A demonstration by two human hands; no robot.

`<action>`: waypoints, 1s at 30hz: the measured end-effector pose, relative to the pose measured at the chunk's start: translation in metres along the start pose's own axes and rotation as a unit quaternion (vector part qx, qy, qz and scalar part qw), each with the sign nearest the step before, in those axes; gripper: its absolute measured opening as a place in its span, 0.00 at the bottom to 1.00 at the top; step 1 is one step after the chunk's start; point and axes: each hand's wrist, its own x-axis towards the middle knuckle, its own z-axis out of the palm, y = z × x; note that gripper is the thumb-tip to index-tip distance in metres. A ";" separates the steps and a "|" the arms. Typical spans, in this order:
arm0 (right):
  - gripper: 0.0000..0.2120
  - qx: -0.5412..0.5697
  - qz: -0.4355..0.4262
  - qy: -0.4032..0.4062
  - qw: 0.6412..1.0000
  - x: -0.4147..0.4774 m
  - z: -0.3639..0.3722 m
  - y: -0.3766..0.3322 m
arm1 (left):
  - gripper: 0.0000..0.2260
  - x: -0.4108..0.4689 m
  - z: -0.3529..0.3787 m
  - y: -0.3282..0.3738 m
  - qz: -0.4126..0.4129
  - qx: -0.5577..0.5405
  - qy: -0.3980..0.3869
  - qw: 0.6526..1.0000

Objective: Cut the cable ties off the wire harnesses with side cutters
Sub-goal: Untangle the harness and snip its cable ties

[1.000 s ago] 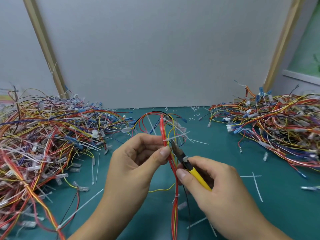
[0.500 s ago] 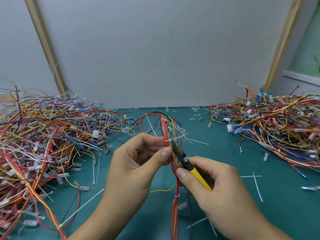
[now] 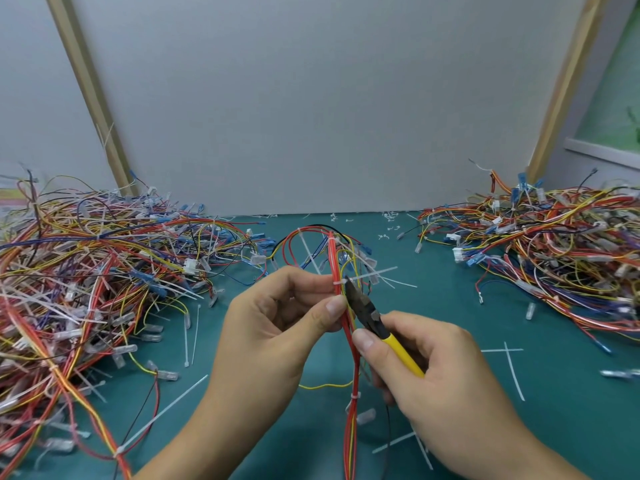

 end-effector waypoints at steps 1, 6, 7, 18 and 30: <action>0.24 0.002 0.004 -0.003 1.000 0.000 -0.001 -0.001 | 0.05 0.000 0.001 0.000 -0.001 0.000 0.000 1.000; 0.24 0.018 0.015 0.008 1.000 0.000 -0.003 -0.004 | 0.05 0.000 0.001 0.001 -0.005 -0.001 0.006 1.000; 0.23 0.033 0.016 0.025 0.999 0.002 -0.003 -0.005 | 0.05 0.000 0.000 0.001 -0.008 0.002 0.011 1.000; 0.07 0.233 -0.012 0.032 0.972 0.011 -0.001 0.002 | 0.08 -0.003 0.002 -0.005 0.156 0.300 -0.121 0.933; 0.05 0.034 -0.108 0.038 0.993 0.006 0.005 -0.004 | 0.15 0.002 0.005 0.006 -0.027 0.072 -0.043 0.996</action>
